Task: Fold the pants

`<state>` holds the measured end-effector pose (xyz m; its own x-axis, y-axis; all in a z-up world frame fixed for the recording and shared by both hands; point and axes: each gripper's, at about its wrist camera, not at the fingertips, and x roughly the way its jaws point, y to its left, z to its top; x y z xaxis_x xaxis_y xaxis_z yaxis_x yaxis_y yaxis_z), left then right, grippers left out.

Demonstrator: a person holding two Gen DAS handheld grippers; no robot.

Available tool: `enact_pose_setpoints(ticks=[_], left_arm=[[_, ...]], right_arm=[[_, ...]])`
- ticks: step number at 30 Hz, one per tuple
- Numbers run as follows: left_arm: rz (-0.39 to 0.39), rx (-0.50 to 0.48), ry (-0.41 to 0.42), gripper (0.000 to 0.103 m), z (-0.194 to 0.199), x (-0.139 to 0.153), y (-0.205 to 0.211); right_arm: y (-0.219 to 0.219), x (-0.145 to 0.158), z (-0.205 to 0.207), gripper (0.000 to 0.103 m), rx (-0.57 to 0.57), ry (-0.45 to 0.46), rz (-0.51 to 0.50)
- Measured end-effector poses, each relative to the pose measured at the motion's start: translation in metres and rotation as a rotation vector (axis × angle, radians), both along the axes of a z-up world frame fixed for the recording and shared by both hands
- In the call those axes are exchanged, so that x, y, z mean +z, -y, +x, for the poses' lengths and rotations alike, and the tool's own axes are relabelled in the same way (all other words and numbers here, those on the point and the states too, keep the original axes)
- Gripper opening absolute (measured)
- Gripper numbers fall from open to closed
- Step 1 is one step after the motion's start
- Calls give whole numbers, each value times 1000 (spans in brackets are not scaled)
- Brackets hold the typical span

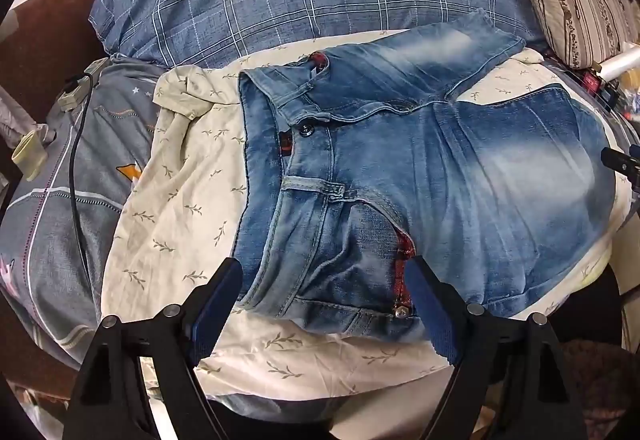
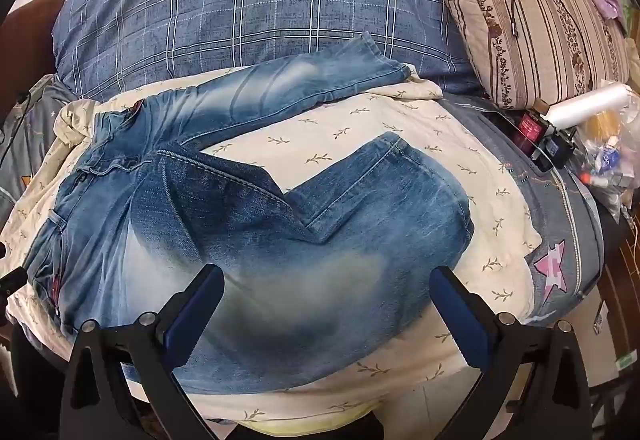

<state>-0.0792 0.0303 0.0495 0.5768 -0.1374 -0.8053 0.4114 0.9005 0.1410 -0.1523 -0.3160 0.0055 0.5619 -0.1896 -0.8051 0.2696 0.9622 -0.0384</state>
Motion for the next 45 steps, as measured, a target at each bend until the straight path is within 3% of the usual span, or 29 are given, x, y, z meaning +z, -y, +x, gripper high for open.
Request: enact_pose_setpoints(ticks=[14, 39, 45], left_arm=[[-6, 2, 31, 83, 1, 8, -8], [17, 8, -20, 83, 18, 6, 6], [-31, 61, -41, 83, 39, 21, -11]], right_arm=[[1, 6, 0, 103, 2, 7, 14], [26, -5, -12, 103, -48, 25, 63], [39, -3, -16, 103, -69, 53, 65]])
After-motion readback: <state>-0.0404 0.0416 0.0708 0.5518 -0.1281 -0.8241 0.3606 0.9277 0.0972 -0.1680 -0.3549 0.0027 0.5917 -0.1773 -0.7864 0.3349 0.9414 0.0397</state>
